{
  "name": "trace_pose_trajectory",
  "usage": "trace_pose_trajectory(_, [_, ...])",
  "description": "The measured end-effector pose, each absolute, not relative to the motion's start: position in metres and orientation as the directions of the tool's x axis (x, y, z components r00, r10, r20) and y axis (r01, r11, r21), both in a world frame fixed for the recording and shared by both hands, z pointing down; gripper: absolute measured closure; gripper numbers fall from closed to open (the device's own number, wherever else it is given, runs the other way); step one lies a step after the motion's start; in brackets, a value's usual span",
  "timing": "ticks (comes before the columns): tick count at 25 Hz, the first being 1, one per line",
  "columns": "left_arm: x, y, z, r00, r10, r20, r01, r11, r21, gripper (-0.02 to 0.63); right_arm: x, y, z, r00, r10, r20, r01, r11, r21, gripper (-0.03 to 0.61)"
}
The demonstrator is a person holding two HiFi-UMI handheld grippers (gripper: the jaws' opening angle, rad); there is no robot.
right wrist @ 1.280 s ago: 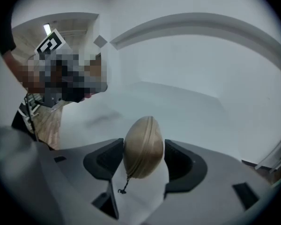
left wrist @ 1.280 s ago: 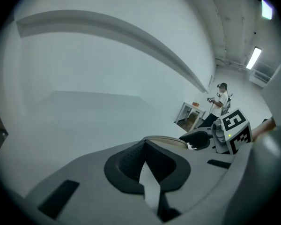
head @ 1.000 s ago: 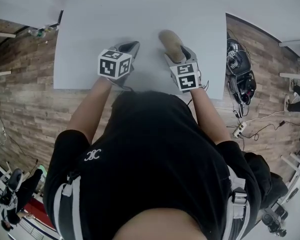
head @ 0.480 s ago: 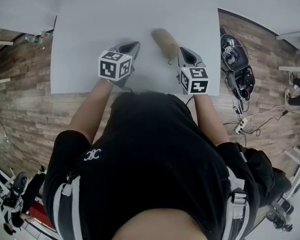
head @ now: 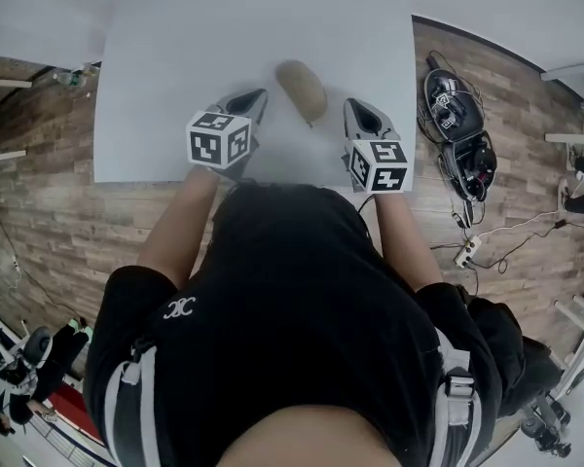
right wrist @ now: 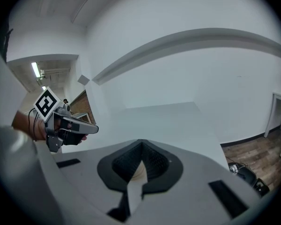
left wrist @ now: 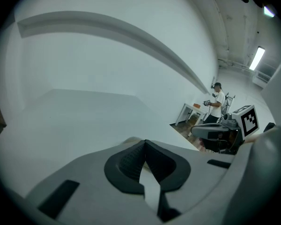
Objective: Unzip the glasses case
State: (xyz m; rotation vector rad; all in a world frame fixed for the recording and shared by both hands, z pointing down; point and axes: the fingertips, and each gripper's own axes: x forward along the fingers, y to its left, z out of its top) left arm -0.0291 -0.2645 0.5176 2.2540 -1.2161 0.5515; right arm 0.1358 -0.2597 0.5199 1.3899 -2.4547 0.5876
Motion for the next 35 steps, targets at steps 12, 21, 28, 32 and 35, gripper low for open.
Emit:
trace_pose_trajectory(12, [-0.038,-0.208,0.524,0.497,-0.641,0.585,-0.865,-0.421,0.274,0.612,0.110,-0.234,0.510,-0.607,-0.693,0.388,-0.794,0.537,-0.284,0.565])
trace_pose_trajectory(21, [-0.098,-0.167,0.539,0.502,-0.665,0.553,-0.864,-0.353,0.360,0.613,0.061,-0.185,0.515,-0.559,-0.670,0.489,-0.820,0.534,-0.205,0.565])
trace_pose_trajectory(28, [-0.077,-0.166,0.540,0.501,-0.660,0.559,-0.865,-0.370,0.338,0.612,0.082,-0.189,0.507,-0.538,-0.687,0.489,-0.836,0.508,-0.207,0.565])
trace_pose_trajectory(32, [-0.047,-0.177,0.540,0.470,-0.676,0.568,-0.882,-0.336,0.330,0.613,0.113,-0.198,0.507,-0.594,-0.655,0.466,-0.800,0.541,-0.260,0.565])
trace_pose_trajectory(35, [-0.028,-0.186,0.536,0.437,-0.694,0.572,-0.898,-0.305,0.316,0.612,0.138,-0.205,0.506,-0.630,-0.632,0.451,-0.772,0.573,-0.275,0.565])
